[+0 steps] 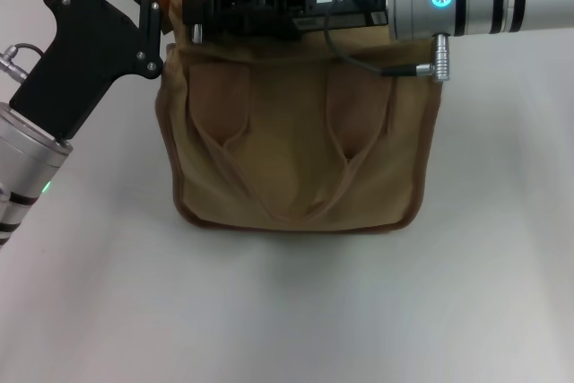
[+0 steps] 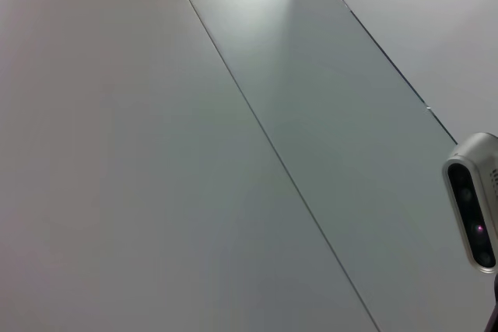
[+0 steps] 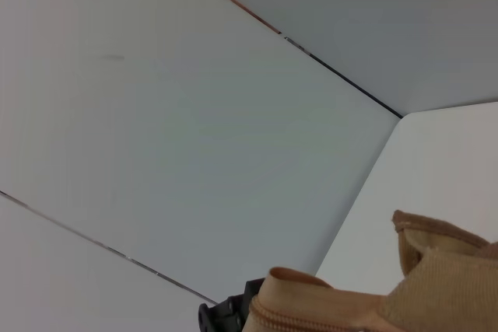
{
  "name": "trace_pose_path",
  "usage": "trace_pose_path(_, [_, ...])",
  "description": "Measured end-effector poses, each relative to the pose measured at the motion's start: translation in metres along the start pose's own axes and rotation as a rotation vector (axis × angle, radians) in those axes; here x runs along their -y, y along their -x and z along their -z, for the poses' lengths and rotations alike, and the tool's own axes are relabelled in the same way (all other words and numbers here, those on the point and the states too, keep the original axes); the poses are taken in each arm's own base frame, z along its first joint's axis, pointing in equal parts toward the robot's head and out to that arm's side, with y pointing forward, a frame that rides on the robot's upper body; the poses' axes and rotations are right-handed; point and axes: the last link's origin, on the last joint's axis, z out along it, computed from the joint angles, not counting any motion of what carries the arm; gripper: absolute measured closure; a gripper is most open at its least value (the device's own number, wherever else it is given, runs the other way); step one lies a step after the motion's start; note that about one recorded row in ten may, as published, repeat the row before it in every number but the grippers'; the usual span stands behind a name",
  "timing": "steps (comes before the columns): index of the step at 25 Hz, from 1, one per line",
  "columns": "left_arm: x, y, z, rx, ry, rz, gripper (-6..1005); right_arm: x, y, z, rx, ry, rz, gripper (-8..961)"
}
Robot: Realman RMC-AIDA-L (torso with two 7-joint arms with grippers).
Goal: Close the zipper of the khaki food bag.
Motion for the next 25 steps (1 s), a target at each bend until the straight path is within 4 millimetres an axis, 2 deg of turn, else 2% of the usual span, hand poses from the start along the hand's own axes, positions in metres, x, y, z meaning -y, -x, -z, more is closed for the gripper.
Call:
trace_pose_path(10, [-0.0015, -0.0007, -0.0008, -0.006, 0.006, 0.004, 927, 0.0027, -0.0039, -0.0010, 0.009, 0.008, 0.065, 734])
trace_pose_path(16, [-0.0010, -0.0005, -0.0008, -0.004, 0.003, 0.003, 925, 0.0034, -0.0056, -0.0013, 0.013, 0.015, 0.107, 926])
trace_pose_path(25, [0.0028, 0.0033, 0.0002, 0.023, -0.014, 0.002, 922, 0.0050, -0.0090, 0.0031, 0.019, 0.021, 0.165, 947])
